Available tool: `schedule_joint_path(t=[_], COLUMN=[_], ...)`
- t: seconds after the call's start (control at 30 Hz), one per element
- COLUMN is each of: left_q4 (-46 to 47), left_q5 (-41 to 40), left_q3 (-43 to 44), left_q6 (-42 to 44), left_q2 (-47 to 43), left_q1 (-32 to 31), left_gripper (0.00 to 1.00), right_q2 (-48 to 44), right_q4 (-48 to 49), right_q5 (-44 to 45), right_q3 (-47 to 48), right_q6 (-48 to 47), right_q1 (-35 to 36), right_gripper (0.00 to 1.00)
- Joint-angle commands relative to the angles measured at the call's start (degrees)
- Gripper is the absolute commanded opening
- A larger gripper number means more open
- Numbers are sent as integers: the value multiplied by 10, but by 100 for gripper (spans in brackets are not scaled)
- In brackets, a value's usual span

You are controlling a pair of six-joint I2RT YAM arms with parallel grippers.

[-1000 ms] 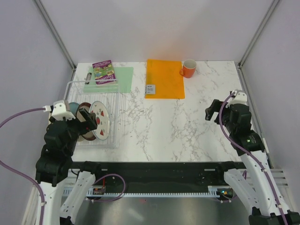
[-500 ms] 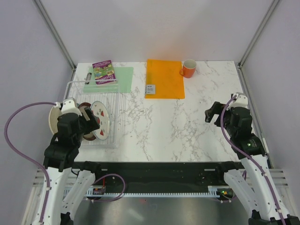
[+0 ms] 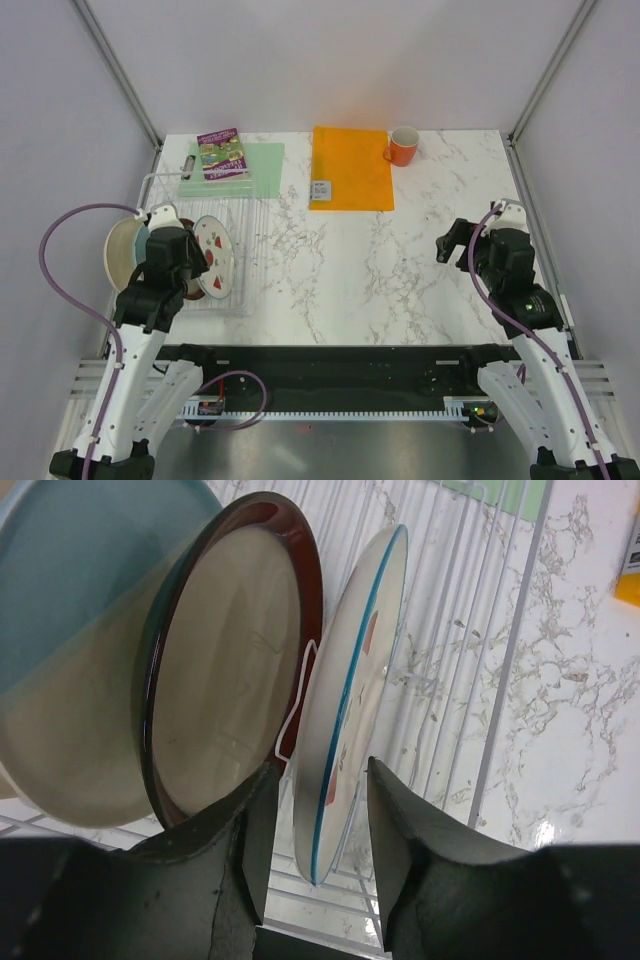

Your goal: Unload the plates from the dish rack

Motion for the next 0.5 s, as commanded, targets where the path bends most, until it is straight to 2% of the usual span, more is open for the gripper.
schedule_joint_path(t=[0.0,0.23,0.4,0.43,0.47], left_q4=[48,49,50,50,50], left_q5=[-36,-56,-84,-91,-102], left_q3=[9,19,20,20,20], left_q6=[-5,-29,-53,-56,-59], left_q2=[18,86,123,123,122], left_q1=[1,1,1,1,1], left_gripper=[47,40,39,33,19], right_q2=[-7,5,17,19,20], right_q4=[9,22,29,31,33], right_q5=[5,3,-12,-13,-14], right_q3=[-3,-13,-15,-15,-16], right_q6=[11,12,7,6,5], right_q1=[1,1,1,1,2], right_gripper=[98,98,98,98,98])
